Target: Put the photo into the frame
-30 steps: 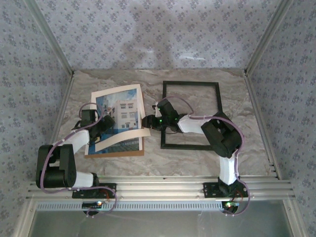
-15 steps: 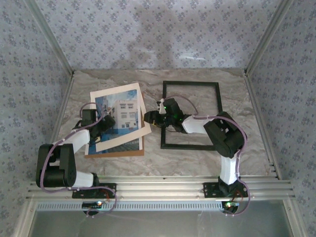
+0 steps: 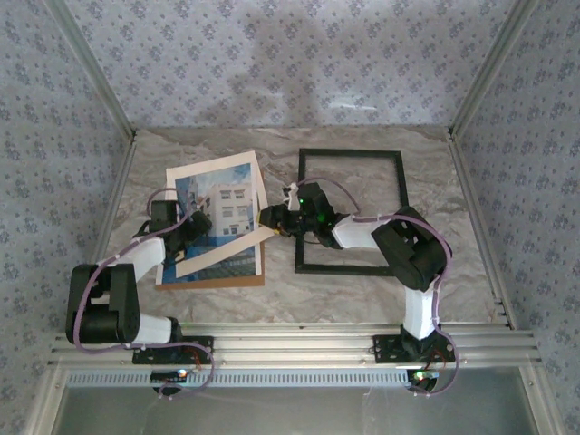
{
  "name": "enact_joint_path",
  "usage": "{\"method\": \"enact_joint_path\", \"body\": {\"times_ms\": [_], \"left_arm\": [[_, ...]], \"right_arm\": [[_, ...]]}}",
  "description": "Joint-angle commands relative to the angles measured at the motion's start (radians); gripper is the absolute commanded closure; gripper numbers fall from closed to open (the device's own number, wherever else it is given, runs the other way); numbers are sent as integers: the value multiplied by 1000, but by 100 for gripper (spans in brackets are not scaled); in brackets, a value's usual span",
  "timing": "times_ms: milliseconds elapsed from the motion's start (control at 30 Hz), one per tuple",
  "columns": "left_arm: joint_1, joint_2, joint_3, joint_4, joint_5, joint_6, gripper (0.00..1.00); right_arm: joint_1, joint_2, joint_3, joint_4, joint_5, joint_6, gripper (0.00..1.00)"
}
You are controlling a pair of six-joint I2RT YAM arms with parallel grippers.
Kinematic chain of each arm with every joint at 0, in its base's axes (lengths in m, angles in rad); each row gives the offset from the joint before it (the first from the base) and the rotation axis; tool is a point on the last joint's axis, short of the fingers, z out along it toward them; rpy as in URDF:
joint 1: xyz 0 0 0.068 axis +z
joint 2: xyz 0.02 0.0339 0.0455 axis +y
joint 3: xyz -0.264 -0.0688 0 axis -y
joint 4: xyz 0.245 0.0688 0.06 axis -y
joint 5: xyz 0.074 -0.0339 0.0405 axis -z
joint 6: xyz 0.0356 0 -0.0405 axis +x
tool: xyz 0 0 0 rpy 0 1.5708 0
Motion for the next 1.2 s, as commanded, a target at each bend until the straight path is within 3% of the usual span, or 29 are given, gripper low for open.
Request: {"method": "enact_joint_path", "body": {"times_ms": [0,233,400,633,933,1167], "left_arm": [[-11,28,-2,-56,36,-3,1],[-13,31,2,-59,34,1,2],[-13,25,17,-61,37,-5,2],[-25,-7,82,-71,27,-4,2],[-78,-64,153,-127,1,22,2],[-128,-133,157,-142,-9,38,1]], "right_arm": [[-9,9,9,-67,10,0,61],[-21,25,41,-169,26,-35,74],[-26,43,74,-180,13,-45,90],[-72,21,122,-217,-30,-111,99],[-91,-40,264,-480,-37,-341,100],[-128,-127,223,-542,-29,-354,100]]}}
